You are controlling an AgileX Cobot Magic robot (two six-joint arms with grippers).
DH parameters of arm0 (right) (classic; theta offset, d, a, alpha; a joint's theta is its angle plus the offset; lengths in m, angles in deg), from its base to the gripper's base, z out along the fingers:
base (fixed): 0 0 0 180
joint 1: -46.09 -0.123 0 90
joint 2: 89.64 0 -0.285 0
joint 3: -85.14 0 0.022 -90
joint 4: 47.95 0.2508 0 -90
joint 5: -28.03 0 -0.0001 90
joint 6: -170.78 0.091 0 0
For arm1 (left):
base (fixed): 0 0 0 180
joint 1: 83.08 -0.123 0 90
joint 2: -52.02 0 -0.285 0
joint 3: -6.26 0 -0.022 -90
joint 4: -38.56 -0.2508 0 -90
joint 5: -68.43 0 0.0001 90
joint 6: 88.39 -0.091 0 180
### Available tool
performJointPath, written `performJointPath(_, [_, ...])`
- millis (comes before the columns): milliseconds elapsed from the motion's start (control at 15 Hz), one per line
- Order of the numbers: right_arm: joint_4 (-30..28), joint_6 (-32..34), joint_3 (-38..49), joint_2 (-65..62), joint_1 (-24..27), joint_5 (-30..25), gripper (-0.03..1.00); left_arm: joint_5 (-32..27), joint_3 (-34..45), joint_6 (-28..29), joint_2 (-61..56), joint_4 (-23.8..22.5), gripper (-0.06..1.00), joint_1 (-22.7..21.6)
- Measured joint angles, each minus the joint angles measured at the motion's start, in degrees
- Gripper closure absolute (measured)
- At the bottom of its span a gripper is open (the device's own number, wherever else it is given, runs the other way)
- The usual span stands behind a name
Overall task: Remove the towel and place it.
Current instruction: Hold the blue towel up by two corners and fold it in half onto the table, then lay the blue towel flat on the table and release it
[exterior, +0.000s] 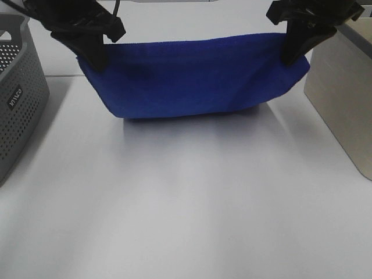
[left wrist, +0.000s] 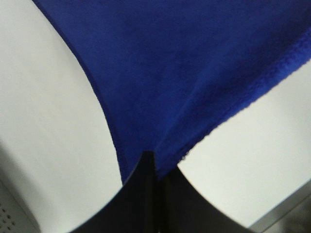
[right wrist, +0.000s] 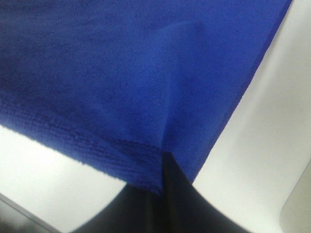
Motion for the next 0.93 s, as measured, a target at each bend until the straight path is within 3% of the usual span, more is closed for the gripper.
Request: performJointPath(933, [8.82,1.26,31.86,-16.73,-0.29,0.06,0.95,0.92,37.64,0.86,-19.42,13.46,0.94,0.29])
